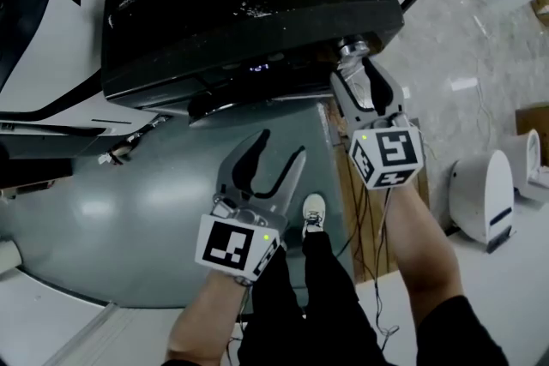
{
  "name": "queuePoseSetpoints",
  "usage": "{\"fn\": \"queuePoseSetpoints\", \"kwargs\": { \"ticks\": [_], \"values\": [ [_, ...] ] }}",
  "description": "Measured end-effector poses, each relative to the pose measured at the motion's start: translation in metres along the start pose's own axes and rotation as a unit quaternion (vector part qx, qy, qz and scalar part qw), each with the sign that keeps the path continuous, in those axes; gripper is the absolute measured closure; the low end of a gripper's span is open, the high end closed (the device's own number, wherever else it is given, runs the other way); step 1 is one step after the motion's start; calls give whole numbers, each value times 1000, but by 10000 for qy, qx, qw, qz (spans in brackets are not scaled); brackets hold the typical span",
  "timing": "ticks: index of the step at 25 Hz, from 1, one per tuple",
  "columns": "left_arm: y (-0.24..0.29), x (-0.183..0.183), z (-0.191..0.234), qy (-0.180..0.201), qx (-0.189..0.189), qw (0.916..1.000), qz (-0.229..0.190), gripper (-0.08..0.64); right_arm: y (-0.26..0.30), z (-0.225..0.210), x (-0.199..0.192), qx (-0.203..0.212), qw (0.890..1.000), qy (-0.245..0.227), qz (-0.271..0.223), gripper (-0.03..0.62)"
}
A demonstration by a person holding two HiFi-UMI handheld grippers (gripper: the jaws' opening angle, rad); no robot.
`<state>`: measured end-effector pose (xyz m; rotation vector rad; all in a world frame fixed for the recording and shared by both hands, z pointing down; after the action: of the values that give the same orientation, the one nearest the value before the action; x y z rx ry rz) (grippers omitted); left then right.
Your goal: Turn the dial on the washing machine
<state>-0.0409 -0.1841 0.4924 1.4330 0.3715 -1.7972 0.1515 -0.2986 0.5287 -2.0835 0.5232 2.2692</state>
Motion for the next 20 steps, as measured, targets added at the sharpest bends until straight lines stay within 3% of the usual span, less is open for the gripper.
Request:
{"fn": "queuePoseSetpoints", "kwargs": {
  "ticks": [3, 9, 15, 20],
  "values": [
    [-8, 8, -5, 56, -72, 9999, -63, 341, -15, 13, 12, 41, 9999, 117, -92, 389],
    [-33, 26, -12, 128, -119, 9998, -139, 381, -51, 34, 37, 57, 9994, 270, -186, 586],
    [-65, 53, -16, 340, -192, 9987, -321, 539, -79, 53, 68, 215, 9986, 426, -229, 595],
    [-96, 76, -24, 517, -299, 9971, -469, 555, -113, 71, 102, 279, 9974, 616, -253, 595]
  ]
}}
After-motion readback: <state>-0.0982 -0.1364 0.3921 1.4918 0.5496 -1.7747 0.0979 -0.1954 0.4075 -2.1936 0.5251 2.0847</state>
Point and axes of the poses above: the fingertips, and each gripper's own axes: y forward along the fingers, z to its left, x out of its top, the point moved 8 cm from there along -y, backward along the fingers, and after that the axes turned 11 degrees about -x, right-handed, at the moved point
